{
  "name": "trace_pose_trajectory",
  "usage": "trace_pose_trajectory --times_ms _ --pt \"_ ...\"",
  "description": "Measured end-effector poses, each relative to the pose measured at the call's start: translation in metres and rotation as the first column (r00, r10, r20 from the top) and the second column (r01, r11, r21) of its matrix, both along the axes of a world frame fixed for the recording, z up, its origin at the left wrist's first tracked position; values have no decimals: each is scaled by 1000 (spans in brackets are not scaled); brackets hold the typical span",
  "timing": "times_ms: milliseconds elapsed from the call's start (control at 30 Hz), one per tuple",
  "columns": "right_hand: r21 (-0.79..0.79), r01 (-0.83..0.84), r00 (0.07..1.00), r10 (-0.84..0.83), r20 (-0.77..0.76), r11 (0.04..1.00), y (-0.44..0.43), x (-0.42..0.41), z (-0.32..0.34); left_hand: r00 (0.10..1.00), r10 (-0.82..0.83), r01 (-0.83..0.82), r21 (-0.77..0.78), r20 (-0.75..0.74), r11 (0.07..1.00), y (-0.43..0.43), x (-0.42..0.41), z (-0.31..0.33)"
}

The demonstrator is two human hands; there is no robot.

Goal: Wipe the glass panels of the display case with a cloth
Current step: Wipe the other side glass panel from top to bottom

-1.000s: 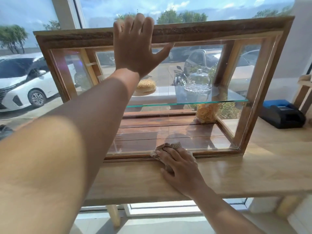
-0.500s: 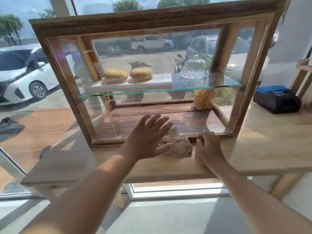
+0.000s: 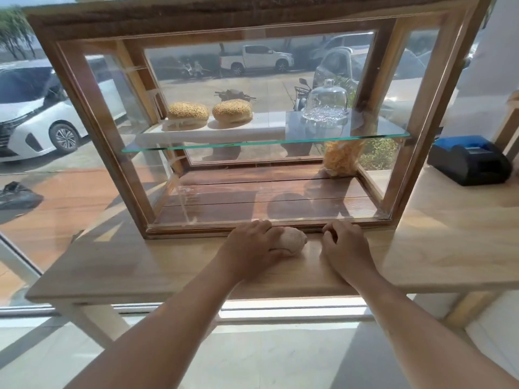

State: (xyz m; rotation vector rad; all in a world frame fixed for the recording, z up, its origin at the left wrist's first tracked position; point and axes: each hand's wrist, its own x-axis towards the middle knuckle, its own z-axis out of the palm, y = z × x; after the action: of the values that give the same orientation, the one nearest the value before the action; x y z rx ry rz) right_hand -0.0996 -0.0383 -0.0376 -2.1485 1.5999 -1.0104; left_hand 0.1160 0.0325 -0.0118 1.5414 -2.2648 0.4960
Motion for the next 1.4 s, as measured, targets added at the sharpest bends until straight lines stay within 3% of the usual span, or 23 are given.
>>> trace_pose_trajectory --times_ms 67,133,200,267,367,433,500,600,667,767,833,900,1000,1100,1200,1400 --pt "-15 10 999 -10 -39 1000 2 2 0 976 86 -39 228 -202 973 10 11 15" --pt "-45 14 994 -19 -107 999 5 3 -1 884 265 -67 456 -386 887 15 27 27" --pt "-75 3 982 -17 -187 997 7 5 -3 827 384 -93 573 -411 814 17 43 33" --pt "-80 -5 975 -13 -221 997 7 6 -5 824 418 -159 551 -383 819 19 52 31" --pt "-74 -10 975 -7 -221 997 7 6 -4 859 417 -344 268 -296 900 32 47 24" --pt "-73 -10 973 -7 -230 997 6 5 -5 895 360 -359 55 -263 932 45 38 16" --pt "-73 4 972 -21 -233 997 7 5 -5 932 298 -308 -17 -207 951 54 32 2" --pt "-75 12 971 -30 -236 997 7 6 -5 942 324 -323 19 -87 946 53 35 -17" --pt "-82 2 969 -22 -247 997 7 5 -5 933 343 -339 48 -110 939 50 38 -16" --pt "-85 -9 969 -12 -246 996 8 4 -4 900 308 -250 213 -309 945 49 42 2" --pt "-94 -9 966 -16 -260 995 8 5 -3 776 380 -111 483 -504 868 45 48 18" --pt "-107 -30 956 -3 -293 994 9 7 -3 692 454 -6 624 -562 781 41 56 27" --pt "-133 -88 942 40 -333 987 13 7 -4 789 453 -108 631 -415 768 40 62 30" --pt "-110 -169 922 118 -370 979 13 8 -4 915 344 -265 328 -212 907 41 60 22" --pt "-102 -258 907 205 -368 961 14 7 -2 943 334 -334 37 -8 942 45 53 8" --pt "-150 -286 885 201 -420 946 18 11 0 884 467 -458 147 -29 876 49 43 -13"
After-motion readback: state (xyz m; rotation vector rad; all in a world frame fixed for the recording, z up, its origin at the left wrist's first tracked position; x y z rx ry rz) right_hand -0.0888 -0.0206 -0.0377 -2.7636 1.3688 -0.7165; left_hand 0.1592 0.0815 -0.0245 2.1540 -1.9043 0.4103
